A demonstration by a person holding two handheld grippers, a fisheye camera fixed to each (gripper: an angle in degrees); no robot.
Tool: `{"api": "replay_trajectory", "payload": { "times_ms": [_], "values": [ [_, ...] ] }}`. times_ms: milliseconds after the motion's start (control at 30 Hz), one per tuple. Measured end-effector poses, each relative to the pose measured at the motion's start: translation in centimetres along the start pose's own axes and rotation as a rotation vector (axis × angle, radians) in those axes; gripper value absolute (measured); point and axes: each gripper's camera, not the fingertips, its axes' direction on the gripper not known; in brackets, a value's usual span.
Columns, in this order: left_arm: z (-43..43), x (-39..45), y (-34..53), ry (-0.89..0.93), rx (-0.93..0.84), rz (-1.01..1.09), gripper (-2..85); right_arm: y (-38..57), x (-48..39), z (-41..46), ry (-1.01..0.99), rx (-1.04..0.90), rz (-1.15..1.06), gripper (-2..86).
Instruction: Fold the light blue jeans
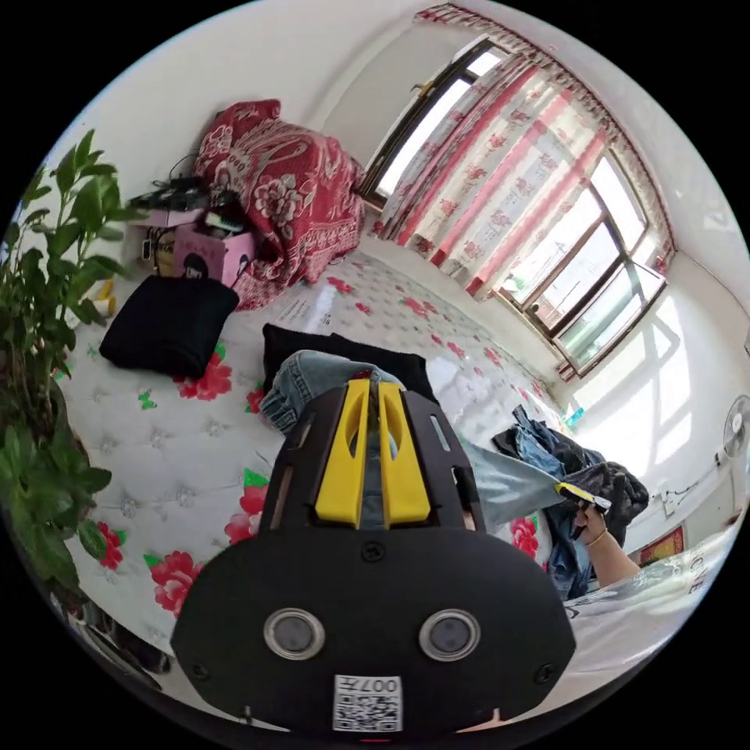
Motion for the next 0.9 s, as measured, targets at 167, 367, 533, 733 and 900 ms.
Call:
{"api": "replay_trajectory", "payload": {
  "times_ms": [167,367,533,733,900],
  "values": [
    [-9.7,4.0,2.7,0.103,0.200,0.163,-0.5,3.7,1.9,-17.4,0.140,0.382,-0.037,0.5],
    [-11.4,3.0,16.2,-0.068,-0.048,0.149,1.2,14.1,4.1,-20.2,0.145,0.416,0.002,2.5],
    [-10.2,-3.8,30.4,-0.078,-0.257,-0.364,5.8,25.3,8.4,-8.4,0.122,-0.064,0.329,4.5],
    [-9.3,-4.5,27.8,-0.218,-0.266,-0.338,9.4,27.4,11.3,-6.0,0.059,-0.129,0.410,7.7],
    [-5.2,-4.7,23.3,-0.332,-0.275,-0.290,11.2,24.0,14.4,-4.9,0.029,-0.074,0.445,8.6]
  ]
}}
